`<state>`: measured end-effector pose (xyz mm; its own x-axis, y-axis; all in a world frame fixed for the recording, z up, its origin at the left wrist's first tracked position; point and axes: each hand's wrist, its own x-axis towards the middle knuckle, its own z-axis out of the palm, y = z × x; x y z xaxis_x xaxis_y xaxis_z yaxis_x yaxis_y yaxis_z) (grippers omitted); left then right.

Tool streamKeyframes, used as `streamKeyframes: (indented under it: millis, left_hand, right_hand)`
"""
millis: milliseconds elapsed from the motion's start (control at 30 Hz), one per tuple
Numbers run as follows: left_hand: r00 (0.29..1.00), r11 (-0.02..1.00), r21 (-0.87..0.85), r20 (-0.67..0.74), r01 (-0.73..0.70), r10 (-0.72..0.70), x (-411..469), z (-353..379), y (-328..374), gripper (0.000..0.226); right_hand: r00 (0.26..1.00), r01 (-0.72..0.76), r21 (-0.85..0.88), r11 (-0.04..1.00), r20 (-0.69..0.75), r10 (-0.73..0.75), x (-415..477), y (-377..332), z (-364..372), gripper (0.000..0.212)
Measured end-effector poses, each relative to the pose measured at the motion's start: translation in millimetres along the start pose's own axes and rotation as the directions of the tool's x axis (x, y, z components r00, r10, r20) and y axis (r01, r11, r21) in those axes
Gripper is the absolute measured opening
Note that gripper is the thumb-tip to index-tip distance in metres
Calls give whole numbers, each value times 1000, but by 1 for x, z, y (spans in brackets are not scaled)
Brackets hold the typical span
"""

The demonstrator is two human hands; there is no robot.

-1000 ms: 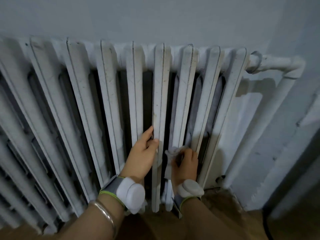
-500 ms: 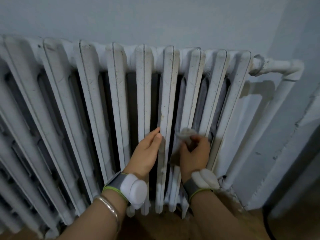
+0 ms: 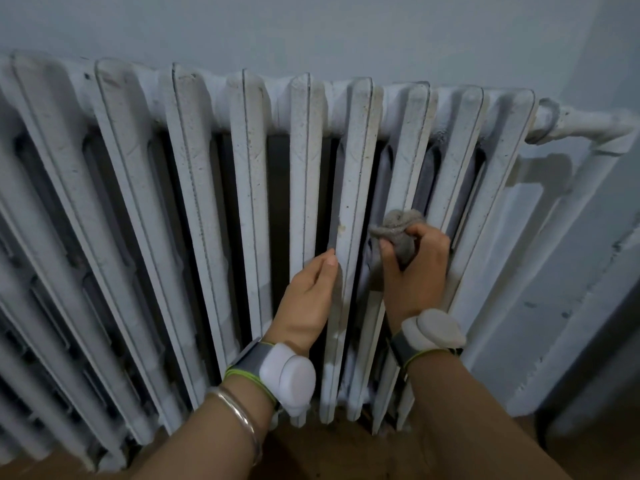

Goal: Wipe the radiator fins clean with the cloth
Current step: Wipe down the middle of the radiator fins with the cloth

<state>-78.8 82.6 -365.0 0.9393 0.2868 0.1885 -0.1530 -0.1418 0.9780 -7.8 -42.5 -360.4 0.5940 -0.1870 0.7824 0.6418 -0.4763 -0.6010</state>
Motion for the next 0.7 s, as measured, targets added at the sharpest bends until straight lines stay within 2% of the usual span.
streamKeyframes:
  millis: [100,233,333,467,600,700]
  left_hand:
    - [1000,1000,14,3,-9,9,1,0,0,44]
    - [1000,1000,21,16,-12,11,-1,-1,0,46]
    - [1000,1000,22,28,-15,14,-2,-2,0,46]
    - [999,999,29,47,-23,22,-3,-2,0,46]
    - [998,997,69,56,-30,26,-7,-5,2,47]
    - [997,989,130,28,-70,67,-12,-10,1,45]
  right_hand:
    - [1000,-2,-10,1000,30,2,-19,12,3,28]
    - [991,-91,74,993,104,83,-37,23,9,32]
    - [979,-153,26,988,140,148,-50,27,9,32]
    - [967,-169,19,985,196,162,-70,34,8,33]
    - [923,-255,-81,963,276,268,-88,49,10,38]
    - [857,-343,-159,926,351,377,-90,58,7,32]
